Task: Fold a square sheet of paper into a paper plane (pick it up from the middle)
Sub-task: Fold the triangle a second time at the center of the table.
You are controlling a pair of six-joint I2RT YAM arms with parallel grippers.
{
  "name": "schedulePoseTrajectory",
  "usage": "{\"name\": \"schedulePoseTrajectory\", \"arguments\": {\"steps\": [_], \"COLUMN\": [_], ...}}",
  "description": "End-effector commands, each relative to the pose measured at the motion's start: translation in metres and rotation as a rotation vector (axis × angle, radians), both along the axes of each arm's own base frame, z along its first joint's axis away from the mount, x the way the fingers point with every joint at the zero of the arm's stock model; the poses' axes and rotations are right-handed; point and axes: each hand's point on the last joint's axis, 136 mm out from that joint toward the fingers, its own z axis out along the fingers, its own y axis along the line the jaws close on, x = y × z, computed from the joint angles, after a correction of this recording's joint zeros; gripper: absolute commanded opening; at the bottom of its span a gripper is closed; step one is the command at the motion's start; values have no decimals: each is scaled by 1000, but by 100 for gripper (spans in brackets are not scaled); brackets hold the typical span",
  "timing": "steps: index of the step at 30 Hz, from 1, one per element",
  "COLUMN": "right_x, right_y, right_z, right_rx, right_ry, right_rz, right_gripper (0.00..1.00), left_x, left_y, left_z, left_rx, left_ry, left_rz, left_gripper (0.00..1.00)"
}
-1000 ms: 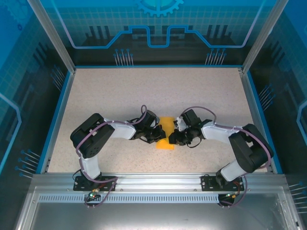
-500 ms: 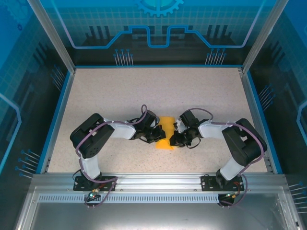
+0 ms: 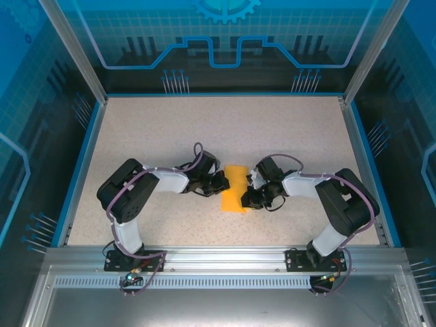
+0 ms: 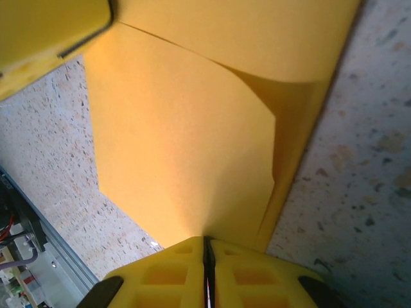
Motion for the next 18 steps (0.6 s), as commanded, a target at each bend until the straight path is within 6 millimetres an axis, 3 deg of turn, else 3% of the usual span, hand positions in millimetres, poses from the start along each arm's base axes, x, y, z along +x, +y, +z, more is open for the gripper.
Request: {"name": "schedulePoseTrajectory", "arguments": {"steps": [1,9,18], "right_x": [-23,-23,-20], "right_y": [-29,-26,-23], "right_z": [-33,-32,-29], "right_rx": [-137,-114,-102], "right_ry": [87,86,76], "right_rz": [-16,-16,-19], "right_gripper": [10,11,11], "left_x": [8,11,14], "left_y": [18,34,24], "left_z": [-5,-3,48], "left_rx": [46,60,-25], "left_ry": [-23,-28,-121], "left_rz": [37,51,8], "left_gripper": [0,0,2]}}
